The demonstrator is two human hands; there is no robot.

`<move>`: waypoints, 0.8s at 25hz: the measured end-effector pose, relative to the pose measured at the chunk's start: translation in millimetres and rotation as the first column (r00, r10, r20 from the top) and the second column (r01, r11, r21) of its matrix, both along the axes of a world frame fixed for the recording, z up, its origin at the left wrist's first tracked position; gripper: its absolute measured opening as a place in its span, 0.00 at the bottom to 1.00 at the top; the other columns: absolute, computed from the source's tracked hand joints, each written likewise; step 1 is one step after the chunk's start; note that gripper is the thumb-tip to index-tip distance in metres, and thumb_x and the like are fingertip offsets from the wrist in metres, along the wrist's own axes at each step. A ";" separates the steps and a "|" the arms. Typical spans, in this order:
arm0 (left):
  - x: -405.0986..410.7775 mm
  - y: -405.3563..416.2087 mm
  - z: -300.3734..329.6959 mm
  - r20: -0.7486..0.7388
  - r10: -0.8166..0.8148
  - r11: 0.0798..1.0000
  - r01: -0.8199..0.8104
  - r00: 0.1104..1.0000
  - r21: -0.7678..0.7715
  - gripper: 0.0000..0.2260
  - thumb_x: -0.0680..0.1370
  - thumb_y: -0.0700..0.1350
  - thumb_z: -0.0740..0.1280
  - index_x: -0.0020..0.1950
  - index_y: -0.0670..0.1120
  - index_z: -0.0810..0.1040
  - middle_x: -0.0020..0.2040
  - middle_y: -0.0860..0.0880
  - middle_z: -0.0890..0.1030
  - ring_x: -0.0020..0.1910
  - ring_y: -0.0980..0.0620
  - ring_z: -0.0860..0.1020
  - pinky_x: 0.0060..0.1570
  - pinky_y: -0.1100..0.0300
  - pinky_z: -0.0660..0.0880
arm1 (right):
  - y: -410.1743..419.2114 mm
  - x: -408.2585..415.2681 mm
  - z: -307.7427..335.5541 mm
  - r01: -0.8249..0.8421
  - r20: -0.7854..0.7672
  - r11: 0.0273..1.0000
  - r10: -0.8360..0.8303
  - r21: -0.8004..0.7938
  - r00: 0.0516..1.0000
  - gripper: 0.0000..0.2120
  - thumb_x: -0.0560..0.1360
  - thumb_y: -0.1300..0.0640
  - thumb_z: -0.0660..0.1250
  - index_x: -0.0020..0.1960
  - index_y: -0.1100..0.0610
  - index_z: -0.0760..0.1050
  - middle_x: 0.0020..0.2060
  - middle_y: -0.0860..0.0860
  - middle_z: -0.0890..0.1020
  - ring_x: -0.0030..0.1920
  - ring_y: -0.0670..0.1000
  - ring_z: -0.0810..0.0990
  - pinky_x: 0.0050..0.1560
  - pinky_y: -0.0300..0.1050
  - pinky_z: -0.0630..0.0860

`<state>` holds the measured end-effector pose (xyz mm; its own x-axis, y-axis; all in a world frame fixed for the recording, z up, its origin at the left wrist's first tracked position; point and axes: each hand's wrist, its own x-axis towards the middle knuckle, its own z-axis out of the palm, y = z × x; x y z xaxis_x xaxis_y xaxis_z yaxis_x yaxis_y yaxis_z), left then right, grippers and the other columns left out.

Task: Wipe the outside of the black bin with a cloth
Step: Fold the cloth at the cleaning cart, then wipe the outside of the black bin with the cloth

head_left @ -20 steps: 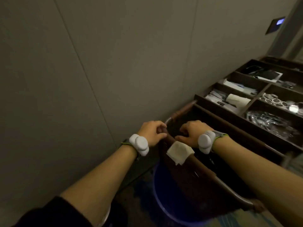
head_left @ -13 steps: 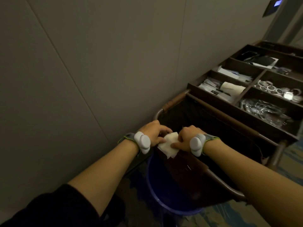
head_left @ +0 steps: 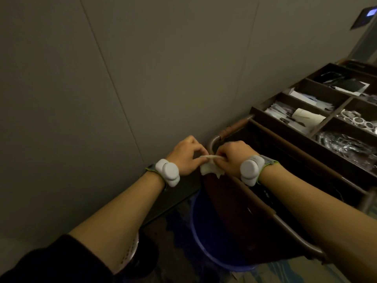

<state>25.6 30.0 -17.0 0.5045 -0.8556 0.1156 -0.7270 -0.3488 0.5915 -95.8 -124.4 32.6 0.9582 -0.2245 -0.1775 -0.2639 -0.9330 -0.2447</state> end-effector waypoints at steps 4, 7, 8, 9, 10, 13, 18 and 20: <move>20.7 69.8 5.2 -0.157 0.170 0.976 -0.188 0.973 -0.107 0.04 0.76 0.50 0.71 0.49 0.53 0.79 0.54 0.53 0.81 0.53 0.54 0.79 0.53 0.53 0.77 | 49.8 37.2 -0.7 -0.099 0.213 0.992 0.081 0.077 0.974 0.09 0.75 0.48 0.63 0.46 0.52 0.78 0.39 0.50 0.82 0.40 0.52 0.80 0.42 0.49 0.78; 30.4 140.0 -14.9 -0.314 0.337 0.900 -0.402 0.887 -0.168 0.04 0.76 0.48 0.71 0.46 0.56 0.77 0.46 0.54 0.82 0.47 0.54 0.81 0.49 0.50 0.80 | 108.8 71.1 -27.0 -0.206 0.257 0.963 0.157 0.174 0.953 0.08 0.75 0.48 0.64 0.46 0.50 0.78 0.36 0.48 0.81 0.37 0.50 0.79 0.37 0.43 0.74; 30.9 160.2 -26.5 -0.364 0.376 0.870 -0.460 0.852 -0.176 0.04 0.76 0.48 0.71 0.46 0.56 0.77 0.46 0.52 0.83 0.47 0.52 0.82 0.49 0.49 0.81 | 126.3 79.9 -39.5 -0.241 0.257 0.949 0.186 0.203 0.948 0.07 0.75 0.48 0.64 0.46 0.49 0.79 0.35 0.48 0.81 0.36 0.49 0.78 0.35 0.41 0.72; 30.0 180.9 -41.8 -0.403 0.408 0.843 -0.508 0.819 -0.178 0.04 0.76 0.47 0.71 0.47 0.56 0.77 0.46 0.51 0.83 0.47 0.50 0.82 0.49 0.47 0.81 | 144.0 87.4 -55.0 -0.274 0.258 0.933 0.212 0.233 0.943 0.07 0.75 0.47 0.64 0.47 0.49 0.79 0.35 0.47 0.81 0.35 0.48 0.78 0.33 0.39 0.70; 26.9 199.3 -55.3 -0.445 0.429 0.820 -0.546 0.786 -0.175 0.04 0.77 0.47 0.71 0.48 0.56 0.78 0.47 0.50 0.84 0.48 0.49 0.83 0.49 0.47 0.82 | 159.0 93.0 -71.4 -0.296 0.258 0.919 0.229 0.260 0.938 0.08 0.75 0.47 0.64 0.47 0.48 0.79 0.34 0.46 0.80 0.35 0.47 0.78 0.32 0.37 0.69; 16.4 256.4 -111.9 -0.540 0.506 0.730 -0.668 0.672 -0.147 0.04 0.77 0.47 0.70 0.51 0.54 0.80 0.48 0.51 0.84 0.48 0.53 0.83 0.48 0.52 0.83 | 211.4 107.6 -135.1 -0.377 0.235 0.871 0.313 0.314 0.920 0.09 0.76 0.46 0.64 0.47 0.49 0.79 0.34 0.45 0.79 0.35 0.46 0.77 0.32 0.35 0.68; -4.6 314.1 -214.4 -0.602 0.564 0.587 -0.787 0.565 -0.189 0.06 0.77 0.46 0.71 0.54 0.52 0.82 0.49 0.54 0.84 0.48 0.59 0.83 0.46 0.64 0.81 | 269.6 110.1 -241.9 -0.446 0.234 0.806 0.382 0.390 0.894 0.07 0.76 0.46 0.65 0.48 0.48 0.78 0.36 0.44 0.79 0.37 0.45 0.76 0.34 0.35 0.68; -9.6 327.9 -259.7 -0.606 0.588 0.515 -0.825 0.536 -0.230 0.07 0.76 0.46 0.72 0.54 0.52 0.82 0.50 0.54 0.85 0.49 0.59 0.83 0.46 0.64 0.80 | 285.8 107.6 -286.4 -0.479 0.256 0.781 0.407 0.400 0.877 0.07 0.76 0.46 0.65 0.49 0.47 0.78 0.37 0.44 0.80 0.38 0.46 0.77 0.36 0.38 0.69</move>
